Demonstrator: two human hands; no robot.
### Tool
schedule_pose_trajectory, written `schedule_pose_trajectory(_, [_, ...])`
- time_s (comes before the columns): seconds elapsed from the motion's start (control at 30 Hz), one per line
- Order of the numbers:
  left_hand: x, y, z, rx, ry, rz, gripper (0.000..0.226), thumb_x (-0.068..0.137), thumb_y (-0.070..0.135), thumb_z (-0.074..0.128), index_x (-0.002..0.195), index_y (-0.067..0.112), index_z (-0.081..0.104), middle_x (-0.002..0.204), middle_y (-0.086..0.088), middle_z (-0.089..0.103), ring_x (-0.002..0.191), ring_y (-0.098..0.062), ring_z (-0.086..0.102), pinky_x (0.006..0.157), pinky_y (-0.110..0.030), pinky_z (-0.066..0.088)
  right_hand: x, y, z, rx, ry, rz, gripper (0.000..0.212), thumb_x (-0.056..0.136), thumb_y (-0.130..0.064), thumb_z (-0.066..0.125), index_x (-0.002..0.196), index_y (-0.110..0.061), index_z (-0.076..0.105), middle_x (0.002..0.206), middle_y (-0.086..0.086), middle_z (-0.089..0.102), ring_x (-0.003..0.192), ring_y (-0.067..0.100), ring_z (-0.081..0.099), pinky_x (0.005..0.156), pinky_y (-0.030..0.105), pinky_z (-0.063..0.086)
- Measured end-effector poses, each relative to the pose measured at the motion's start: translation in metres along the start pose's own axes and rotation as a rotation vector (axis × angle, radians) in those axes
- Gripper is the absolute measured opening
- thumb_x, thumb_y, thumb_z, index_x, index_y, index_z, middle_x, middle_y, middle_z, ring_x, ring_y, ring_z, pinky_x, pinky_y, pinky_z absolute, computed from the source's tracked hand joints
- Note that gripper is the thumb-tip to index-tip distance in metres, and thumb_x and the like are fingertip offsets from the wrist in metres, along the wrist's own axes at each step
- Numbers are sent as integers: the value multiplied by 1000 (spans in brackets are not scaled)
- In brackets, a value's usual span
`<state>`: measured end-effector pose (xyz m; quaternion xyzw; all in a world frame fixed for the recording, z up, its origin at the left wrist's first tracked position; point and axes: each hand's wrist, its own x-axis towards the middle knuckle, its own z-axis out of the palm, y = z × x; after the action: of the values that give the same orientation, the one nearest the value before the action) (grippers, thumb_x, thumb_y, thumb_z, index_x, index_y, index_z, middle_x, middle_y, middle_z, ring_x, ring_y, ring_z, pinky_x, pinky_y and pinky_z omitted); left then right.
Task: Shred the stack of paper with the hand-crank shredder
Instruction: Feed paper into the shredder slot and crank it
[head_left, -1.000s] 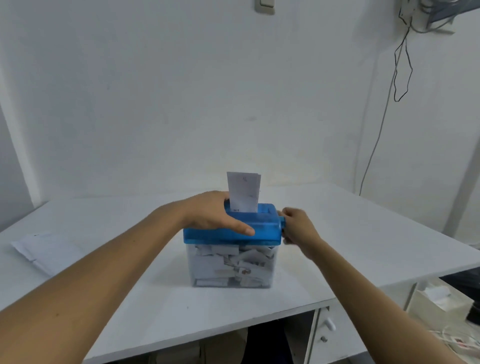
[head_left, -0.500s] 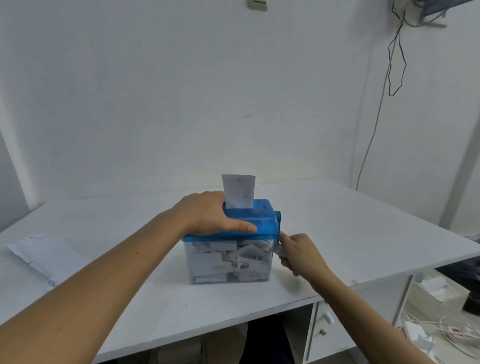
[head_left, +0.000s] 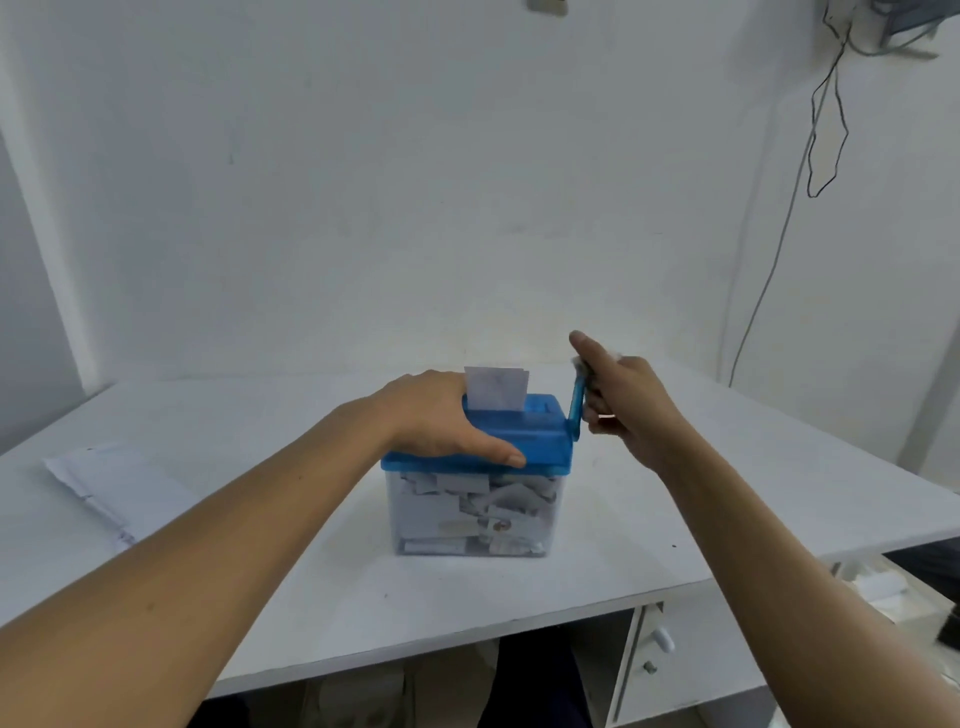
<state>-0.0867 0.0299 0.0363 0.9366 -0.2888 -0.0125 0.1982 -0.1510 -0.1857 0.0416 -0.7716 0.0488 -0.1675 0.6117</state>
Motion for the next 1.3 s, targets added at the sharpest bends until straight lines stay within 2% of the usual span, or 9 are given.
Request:
schedule_pose_trajectory(0.2, [2, -1, 3, 50, 17, 14, 80, 51, 93, 68, 114, 44, 57, 103, 22, 64, 92, -5, 62, 83, -34, 55, 38, 16, 6, -114, 95, 25, 34, 96, -46, 60, 84, -14, 60, 81, 0, 65, 64, 14, 56, 57, 26, 46])
schedule_pose_trajectory(0.3, [1, -2, 4, 44, 35, 36, 80, 52, 94, 66, 116, 46, 59, 103, 24, 66, 93, -4, 62, 81, -32, 54, 38, 38, 13, -265, 59, 80, 32, 97, -29, 61, 73, -10, 56, 66, 4, 60, 51, 13, 50, 48, 23, 43])
schedule_pose_trajectory(0.37, [1, -2, 4, 60, 41, 49, 74, 54, 93, 66, 113, 47, 61, 101, 24, 67, 92, -4, 62, 79, -31, 53, 27, 67, 21, -257, 11, 189, 30, 96, -9, 52, 66, -10, 53, 56, 4, 52, 43, 12, 42, 43, 22, 34])
schedule_pose_trajectory(0.43, [1, -1, 4, 70, 60, 47, 71, 56, 92, 66, 110, 46, 62, 99, 23, 66, 90, -4, 62, 77, -30, 52, 12, 87, 26, -213, 23, 214, 29, 93, -3, 45, 66, -10, 52, 53, 2, 49, 44, 12, 39, 43, 23, 31])
schedule_pose_trajectory(0.67, [0, -1, 5, 53, 66, 39, 77, 56, 92, 66, 117, 46, 61, 102, 24, 64, 91, -1, 60, 76, -30, 51, -4, 104, 31, -254, 119, 69, 34, 105, -27, 47, 78, -12, 60, 67, 3, 59, 54, 12, 51, 49, 21, 41])
schedule_pose_trajectory(0.97, [3, -1, 4, 37, 53, -5, 102, 42, 99, 61, 130, 49, 54, 119, 22, 59, 104, -7, 58, 78, -31, 48, -62, 87, 16, -337, 132, -52, 36, 105, -36, 47, 85, -9, 60, 62, 2, 61, 44, 9, 52, 45, 23, 46])
schedule_pose_trajectory(1.07, [2, 1, 1, 10, 12, -23, 99, 49, 91, 72, 134, 45, 53, 123, 21, 58, 108, -9, 57, 90, -34, 51, -85, 64, 1, -215, 68, -143, 34, 101, -33, 55, 85, -2, 54, 55, -1, 60, 44, 13, 48, 48, 31, 45])
schedule_pose_trajectory(1.17, [2, 2, -2, -12, -38, -38, 113, 41, 93, 70, 141, 42, 50, 130, 18, 55, 113, -13, 55, 101, -41, 50, -86, 38, -11, -117, 34, -270, 29, 96, -28, 62, 85, -1, 58, 55, 2, 56, 47, 13, 50, 50, 25, 46])
schedule_pose_trajectory(1.3, [1, 2, -2, 1, -49, -30, 112, 45, 90, 72, 144, 42, 48, 131, 19, 55, 114, -13, 55, 103, -41, 49, -62, 26, -10, -43, 55, -359, 34, 99, -31, 56, 84, -1, 60, 55, -1, 50, 49, 14, 49, 50, 23, 46])
